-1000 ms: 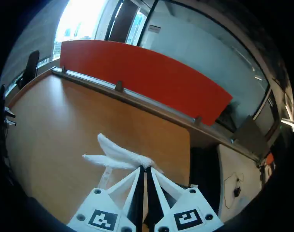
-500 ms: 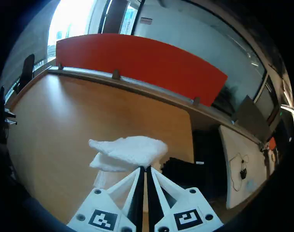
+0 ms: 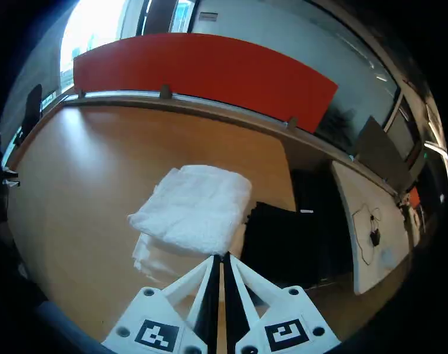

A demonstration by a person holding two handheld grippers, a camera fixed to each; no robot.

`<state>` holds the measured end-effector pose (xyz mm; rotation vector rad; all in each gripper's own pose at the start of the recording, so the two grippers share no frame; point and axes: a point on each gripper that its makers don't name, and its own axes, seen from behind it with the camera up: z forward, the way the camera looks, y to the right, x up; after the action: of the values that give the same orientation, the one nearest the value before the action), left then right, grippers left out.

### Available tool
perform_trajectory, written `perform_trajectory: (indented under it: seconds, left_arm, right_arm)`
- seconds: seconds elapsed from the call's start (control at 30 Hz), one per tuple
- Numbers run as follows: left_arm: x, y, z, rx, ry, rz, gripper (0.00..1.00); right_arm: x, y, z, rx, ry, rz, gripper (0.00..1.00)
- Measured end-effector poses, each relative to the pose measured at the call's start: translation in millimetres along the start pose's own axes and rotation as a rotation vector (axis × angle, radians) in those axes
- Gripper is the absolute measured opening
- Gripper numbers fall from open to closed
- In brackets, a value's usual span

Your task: Fold towel

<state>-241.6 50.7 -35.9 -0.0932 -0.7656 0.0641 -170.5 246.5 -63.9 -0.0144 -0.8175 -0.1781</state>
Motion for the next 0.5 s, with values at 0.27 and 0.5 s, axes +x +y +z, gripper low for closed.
perform_trajectory:
  seconds: [0.27,0.5]
  left_arm:
    - [0,-1.0,-1.3,0.002,0.001,-0.001,0.95]
    - [-1,-2.2,-2.9,0.005,0.001,0.001,0.95]
  right_arm:
    - [-12,6,5.8,-0.009,-0.026,0.009,0.04]
    - [-27,13,14.9,-0.018,-0.065,0.024,0.04]
